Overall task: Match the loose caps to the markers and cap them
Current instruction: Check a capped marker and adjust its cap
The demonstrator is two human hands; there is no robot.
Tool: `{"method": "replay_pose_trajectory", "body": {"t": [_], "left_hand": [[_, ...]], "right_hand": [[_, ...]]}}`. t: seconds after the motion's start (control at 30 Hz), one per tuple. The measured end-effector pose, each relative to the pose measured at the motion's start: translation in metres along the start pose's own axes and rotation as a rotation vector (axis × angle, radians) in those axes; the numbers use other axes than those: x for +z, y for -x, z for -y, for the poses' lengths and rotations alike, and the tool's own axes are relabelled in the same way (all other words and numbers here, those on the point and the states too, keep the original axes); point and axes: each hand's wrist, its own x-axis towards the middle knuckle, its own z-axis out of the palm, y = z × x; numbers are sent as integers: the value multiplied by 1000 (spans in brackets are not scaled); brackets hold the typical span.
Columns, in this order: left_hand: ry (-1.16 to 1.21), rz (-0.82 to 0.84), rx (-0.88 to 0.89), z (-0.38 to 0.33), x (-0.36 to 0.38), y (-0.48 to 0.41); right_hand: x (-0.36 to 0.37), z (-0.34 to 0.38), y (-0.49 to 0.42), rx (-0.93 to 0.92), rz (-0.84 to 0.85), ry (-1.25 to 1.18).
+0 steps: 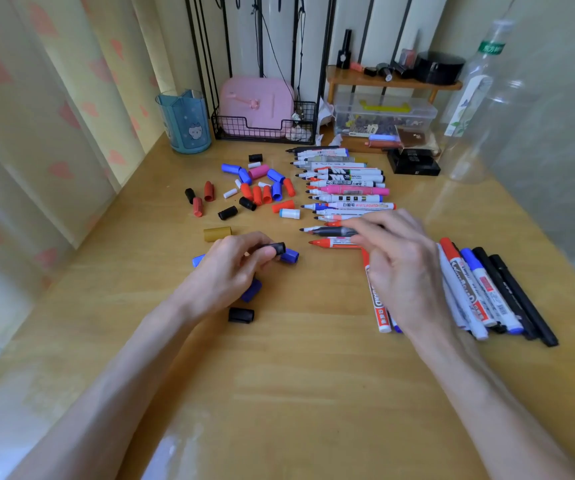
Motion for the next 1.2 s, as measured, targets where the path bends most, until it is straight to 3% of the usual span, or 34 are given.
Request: {"method": "replay_pose_trajectory", "body": {"t": [0.2,0.43,0.67,0.83,1.0,1.2], "left_hand": [[-289,-63,68,12,0,0],[-281,-268,-37,24,-32,0],[-400,-74,-83,33,-39,3],[-475,-43,-59,34,-34,2],[-241,-116,24,20,-29,0],[56,-48,68,0,-14,-1]], "right_hand": [[2,-5,4,91,35,26],[4,-1,5,115,61,38],[11,5,10,104,121,31],[14,8,11,107,164,23],[15,11,11,83,139,-3],[13,15,8,31,65,-27]]}}
